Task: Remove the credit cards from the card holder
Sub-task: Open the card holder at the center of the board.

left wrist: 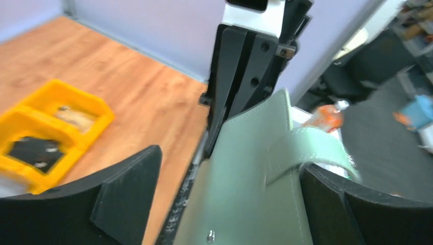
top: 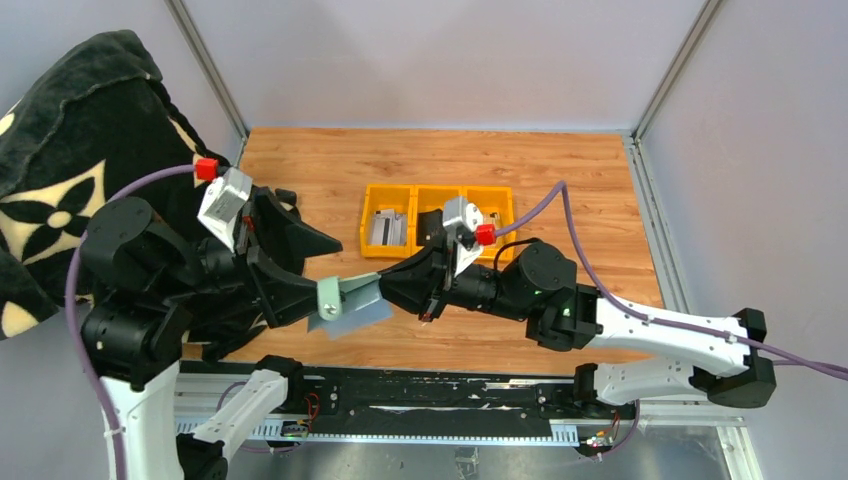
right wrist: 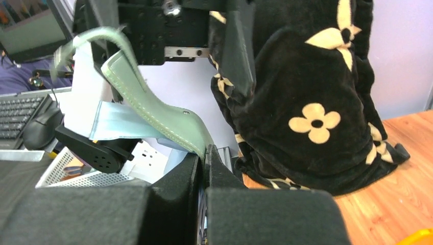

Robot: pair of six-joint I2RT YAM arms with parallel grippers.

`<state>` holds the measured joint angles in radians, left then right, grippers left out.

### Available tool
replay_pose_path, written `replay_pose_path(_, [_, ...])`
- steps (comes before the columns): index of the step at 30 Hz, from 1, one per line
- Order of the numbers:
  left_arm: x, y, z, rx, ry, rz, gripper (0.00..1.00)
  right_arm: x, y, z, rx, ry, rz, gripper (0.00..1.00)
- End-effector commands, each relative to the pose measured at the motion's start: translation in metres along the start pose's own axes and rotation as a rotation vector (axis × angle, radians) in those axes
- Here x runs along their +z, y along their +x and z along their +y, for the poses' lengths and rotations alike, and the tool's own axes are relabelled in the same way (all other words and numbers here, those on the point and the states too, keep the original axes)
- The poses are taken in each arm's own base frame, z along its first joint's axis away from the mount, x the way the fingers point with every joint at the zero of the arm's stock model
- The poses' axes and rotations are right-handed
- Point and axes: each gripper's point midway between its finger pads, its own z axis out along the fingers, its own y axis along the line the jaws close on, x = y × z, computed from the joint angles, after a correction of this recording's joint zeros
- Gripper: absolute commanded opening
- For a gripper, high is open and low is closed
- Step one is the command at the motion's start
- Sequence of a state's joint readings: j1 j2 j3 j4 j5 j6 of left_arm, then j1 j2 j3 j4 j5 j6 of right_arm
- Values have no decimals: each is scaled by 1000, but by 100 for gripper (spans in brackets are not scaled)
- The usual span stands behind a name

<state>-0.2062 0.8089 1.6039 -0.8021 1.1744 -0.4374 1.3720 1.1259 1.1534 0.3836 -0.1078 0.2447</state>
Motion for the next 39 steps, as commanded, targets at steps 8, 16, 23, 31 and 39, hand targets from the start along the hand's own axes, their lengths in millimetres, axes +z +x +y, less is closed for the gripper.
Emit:
replay_pose_path(8, [-38, 39, 29, 491, -313, 45, 100, -21, -32, -16, 217, 161, 27, 0])
replay_pose_path(16, [-38, 47, 34, 493, -309, 60, 78, -6, -23, -3, 292, 117, 120, 0])
replay_pose_path(23, [-35, 42, 35, 443, -304, 58, 50, -4, -11, 0, 305, 99, 154, 0])
replay_pose_path(31, [-27, 35, 35, 302, -290, -13, 19, -1, -4, 12, 332, 26, 169, 19])
replay_pose_path(39, [-5, 27, 18, -17, -106, -93, 9, -19, 1, 16, 309, -56, 111, 55])
